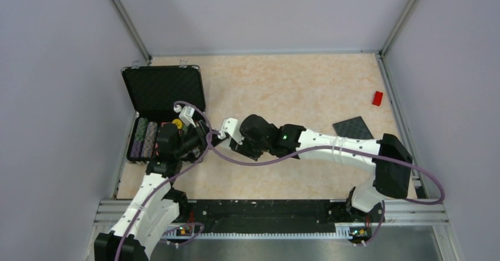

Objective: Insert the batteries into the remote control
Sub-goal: Load the battery cover into the remote control.

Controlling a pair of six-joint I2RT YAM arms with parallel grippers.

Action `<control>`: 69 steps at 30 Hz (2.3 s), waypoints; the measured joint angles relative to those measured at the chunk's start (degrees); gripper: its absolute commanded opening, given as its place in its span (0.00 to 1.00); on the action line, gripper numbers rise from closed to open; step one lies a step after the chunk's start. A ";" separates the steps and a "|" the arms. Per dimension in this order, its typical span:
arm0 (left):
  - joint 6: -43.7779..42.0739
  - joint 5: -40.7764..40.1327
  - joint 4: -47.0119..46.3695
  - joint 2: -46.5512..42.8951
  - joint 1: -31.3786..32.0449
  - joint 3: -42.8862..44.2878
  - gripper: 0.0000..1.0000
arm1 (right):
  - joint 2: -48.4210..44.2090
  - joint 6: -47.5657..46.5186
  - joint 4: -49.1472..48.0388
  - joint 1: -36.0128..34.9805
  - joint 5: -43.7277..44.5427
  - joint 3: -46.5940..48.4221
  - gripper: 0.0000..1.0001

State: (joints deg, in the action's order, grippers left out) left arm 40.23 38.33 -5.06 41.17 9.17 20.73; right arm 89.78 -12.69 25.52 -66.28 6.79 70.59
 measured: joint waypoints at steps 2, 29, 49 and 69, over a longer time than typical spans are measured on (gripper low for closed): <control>-0.11 -0.13 0.11 0.26 0.00 0.13 0.00 | 0.00 0.07 0.46 0.00 0.02 0.00 0.36; -0.96 -0.22 0.83 0.72 0.00 0.92 0.00 | 2.14 -0.31 1.95 0.00 1.14 0.04 0.36; -0.96 0.02 0.81 1.27 0.33 0.92 0.00 | 2.23 -0.81 0.66 0.00 1.11 0.74 0.36; -0.98 -0.07 1.84 1.27 0.44 0.92 0.00 | 3.54 -1.18 0.66 0.00 0.76 0.79 0.36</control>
State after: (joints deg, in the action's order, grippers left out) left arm 39.24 38.26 -3.22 42.44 9.61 21.65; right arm 93.32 -13.87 26.17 -66.28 7.55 71.37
